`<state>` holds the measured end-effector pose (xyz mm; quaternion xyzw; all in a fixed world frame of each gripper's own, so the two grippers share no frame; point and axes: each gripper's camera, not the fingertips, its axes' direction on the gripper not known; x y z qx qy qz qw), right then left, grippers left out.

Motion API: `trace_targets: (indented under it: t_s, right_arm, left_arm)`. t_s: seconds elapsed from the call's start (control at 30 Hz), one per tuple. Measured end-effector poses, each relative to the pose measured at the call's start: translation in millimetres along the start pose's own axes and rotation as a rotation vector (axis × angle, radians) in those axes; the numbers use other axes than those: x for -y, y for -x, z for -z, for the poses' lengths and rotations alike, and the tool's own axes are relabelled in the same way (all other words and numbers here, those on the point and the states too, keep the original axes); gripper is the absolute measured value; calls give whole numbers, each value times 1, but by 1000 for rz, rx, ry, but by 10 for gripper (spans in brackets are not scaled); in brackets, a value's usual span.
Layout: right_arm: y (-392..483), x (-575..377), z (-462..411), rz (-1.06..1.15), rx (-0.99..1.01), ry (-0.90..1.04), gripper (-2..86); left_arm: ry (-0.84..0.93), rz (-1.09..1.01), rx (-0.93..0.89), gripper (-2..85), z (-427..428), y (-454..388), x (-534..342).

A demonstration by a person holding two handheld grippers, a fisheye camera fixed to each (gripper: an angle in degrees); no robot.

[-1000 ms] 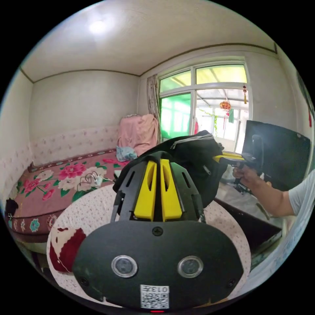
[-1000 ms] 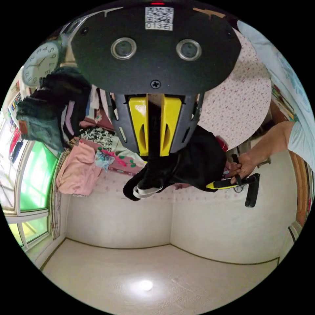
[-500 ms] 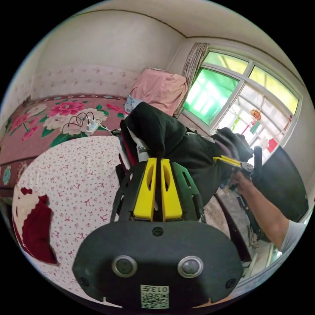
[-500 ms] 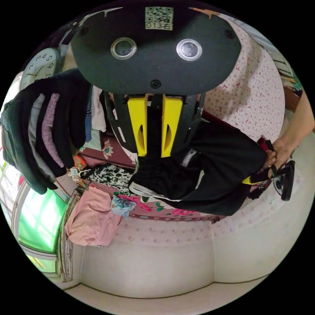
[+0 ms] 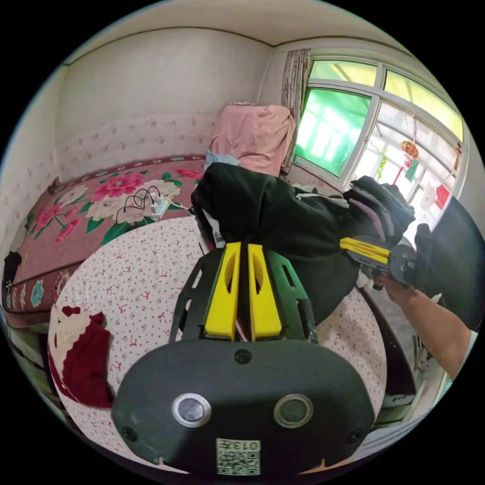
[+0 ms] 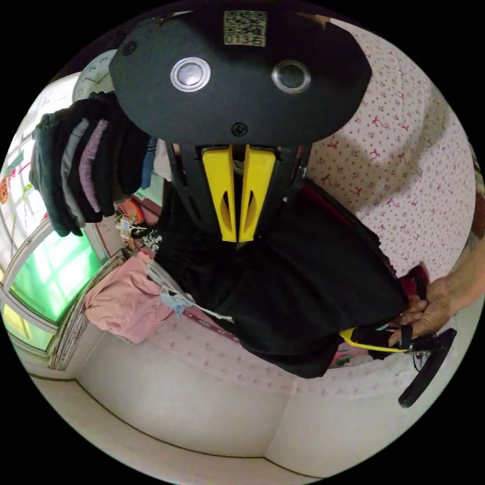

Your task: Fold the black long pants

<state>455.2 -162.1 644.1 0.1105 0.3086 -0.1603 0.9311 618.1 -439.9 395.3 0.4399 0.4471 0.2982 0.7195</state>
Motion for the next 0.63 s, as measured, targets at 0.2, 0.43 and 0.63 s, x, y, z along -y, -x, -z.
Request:
trace_targets:
  t_s: [0.2, 0.43, 0.63]
  right_arm:
    - [31, -7, 73, -74, -7, -329, 0]
    - [182, -57, 57, 124, 323, -196, 9]
    - [289, -29, 18, 203, 649, -24, 48]
  left_arm:
    - [-4, 57, 120, -1, 47, 40, -97]
    - [259, 206, 264, 4, 71, 92, -285]
    - [263, 505, 348, 58, 128, 174, -379]
